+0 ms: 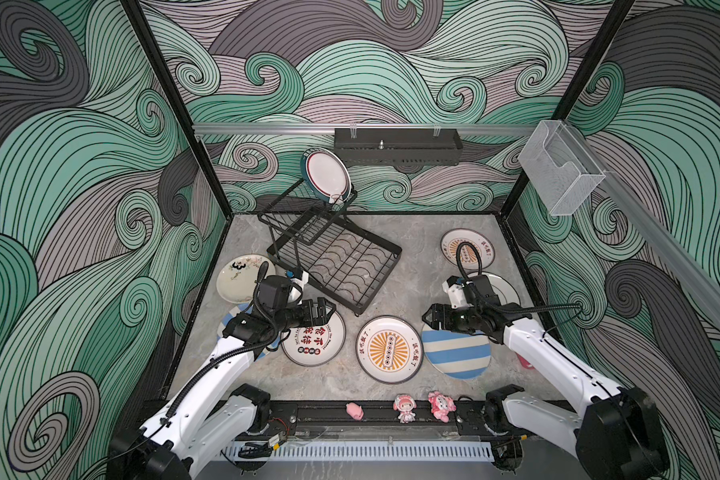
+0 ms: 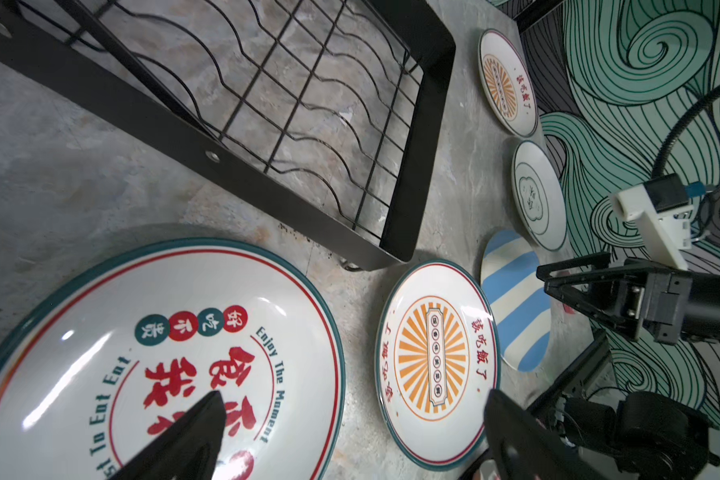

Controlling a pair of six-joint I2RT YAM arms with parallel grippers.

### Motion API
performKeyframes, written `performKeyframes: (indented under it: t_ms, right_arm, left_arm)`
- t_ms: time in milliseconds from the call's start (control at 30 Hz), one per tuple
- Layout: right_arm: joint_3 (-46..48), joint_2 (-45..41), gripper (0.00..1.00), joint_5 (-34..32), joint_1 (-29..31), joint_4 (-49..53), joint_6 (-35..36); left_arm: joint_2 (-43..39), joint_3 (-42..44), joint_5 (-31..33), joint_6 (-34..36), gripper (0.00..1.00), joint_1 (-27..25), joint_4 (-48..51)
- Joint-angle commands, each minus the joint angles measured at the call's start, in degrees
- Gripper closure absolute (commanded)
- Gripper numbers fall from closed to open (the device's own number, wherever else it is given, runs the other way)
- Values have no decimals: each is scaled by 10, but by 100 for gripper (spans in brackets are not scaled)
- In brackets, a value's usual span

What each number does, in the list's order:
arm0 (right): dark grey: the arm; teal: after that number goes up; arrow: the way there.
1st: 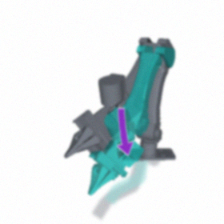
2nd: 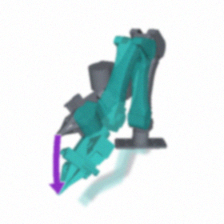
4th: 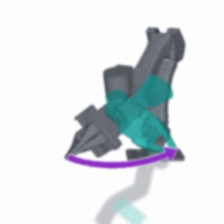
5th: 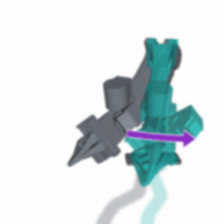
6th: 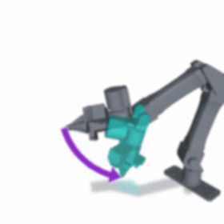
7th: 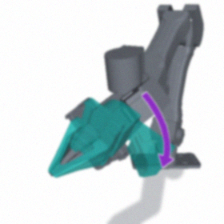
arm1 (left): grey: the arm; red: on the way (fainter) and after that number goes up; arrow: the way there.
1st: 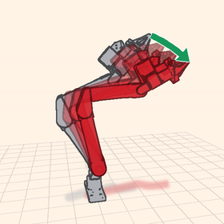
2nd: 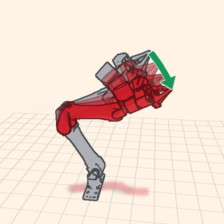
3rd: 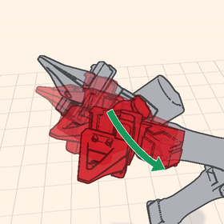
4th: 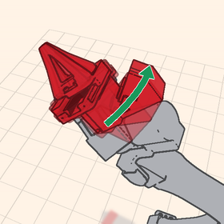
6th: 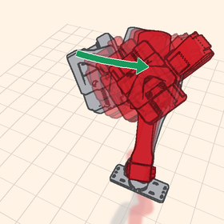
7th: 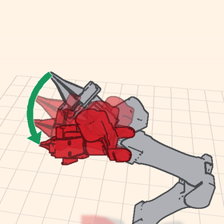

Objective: Load the plates into the dish rack

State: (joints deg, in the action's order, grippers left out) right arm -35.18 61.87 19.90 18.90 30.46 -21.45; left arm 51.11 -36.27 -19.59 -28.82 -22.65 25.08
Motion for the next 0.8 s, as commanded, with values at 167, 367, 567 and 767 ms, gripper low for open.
performKeyframes:
  t_ms: [167, 367, 567, 767]
  right_arm:
    - [32, -19, 21, 35, 95, 35, -71]
    - [57, -35, 24, 43, 118, 39, -96]
    - [73, -50, 30, 66, 121, 23, -106]
    - [96, -57, 35, 83, 124, -7, -123]
  left_arm:
    - [1, 20, -15, -6, 2, -47, 41]
    - [52, -12, -28, 20, 2, -61, 66]
    - [74, -1, -49, 27, 1, -94, 18]
    - [104, -24, -38, 48, 1, -120, 31]
